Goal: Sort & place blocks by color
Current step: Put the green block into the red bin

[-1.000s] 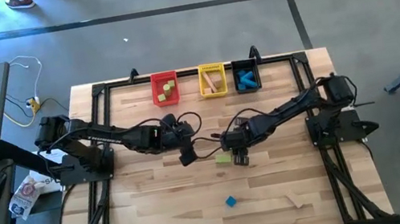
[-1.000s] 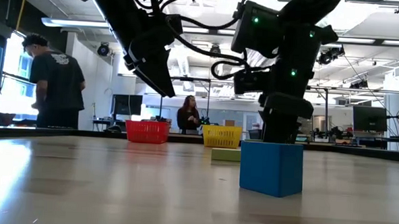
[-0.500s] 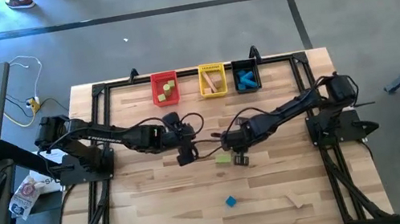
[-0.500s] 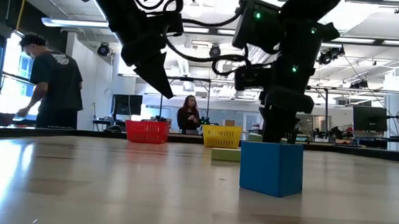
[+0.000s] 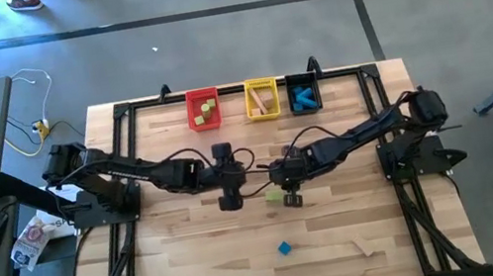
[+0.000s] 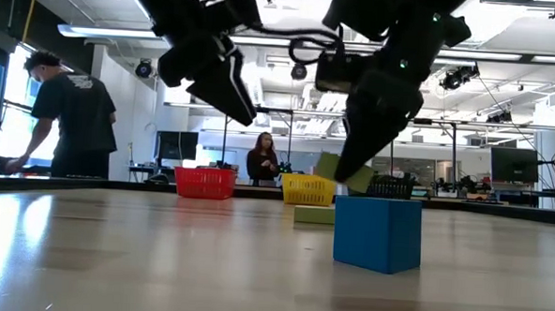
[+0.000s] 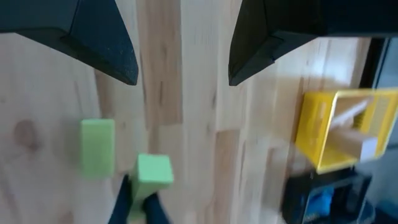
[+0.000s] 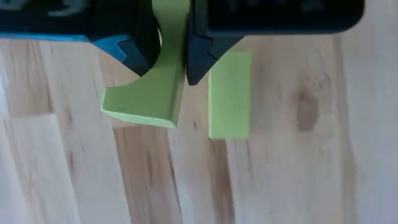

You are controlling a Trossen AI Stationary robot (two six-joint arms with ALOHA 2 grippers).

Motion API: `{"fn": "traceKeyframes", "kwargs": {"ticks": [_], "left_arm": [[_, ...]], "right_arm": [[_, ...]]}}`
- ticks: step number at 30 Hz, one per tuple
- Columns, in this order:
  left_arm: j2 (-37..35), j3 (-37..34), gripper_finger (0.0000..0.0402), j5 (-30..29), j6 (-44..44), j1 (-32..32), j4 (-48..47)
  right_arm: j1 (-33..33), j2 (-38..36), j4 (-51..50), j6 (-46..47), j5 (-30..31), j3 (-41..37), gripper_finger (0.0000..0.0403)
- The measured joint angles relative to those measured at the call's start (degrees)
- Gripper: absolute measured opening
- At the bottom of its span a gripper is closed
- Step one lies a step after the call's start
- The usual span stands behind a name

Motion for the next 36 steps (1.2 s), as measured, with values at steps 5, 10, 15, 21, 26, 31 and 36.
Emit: {"fn": "traceKeyframes", "kwargs": {"ticks": [5,10,15,21,26,31,36], "left_arm": [[0.00,0.00,0.0236,0.02,2.44,-1.96,3.53],[0.00,0.00,0.0236,0.10,-1.37,-3.03,5.80],[0.00,0.00,0.0236,0.11,-3.69,-3.85,6.22],[0.00,0.00,0.0236,1.48,-5.02,-4.52,8.50],[0.00,0.00,0.0236,4.03,-6.23,-4.50,9.75],[0.00,0.00,0.0236,4.08,-6.70,-4.51,10.08],[0.00,0.00,0.0236,4.09,-6.69,-4.50,10.10]], "right_arm": [[0.56,-0.48,2.88,-1.63,-0.33,0.05,0.0032],[1.82,-0.48,4.67,-4.41,1.75,1.20,0.0031],[3.34,-0.48,5.07,-8.12,4.66,3.87,0.0032],[4.31,-0.48,5.46,-10.91,6.27,6.08,0.0031],[4.59,-0.48,6.84,-12.88,5.84,6.45,0.0031],[5.31,-0.48,8.56,-15.44,5.54,6.45,0.0031],[5.39,-0.48,10.47,-16.01,5.01,6.45,0.0031]]}}
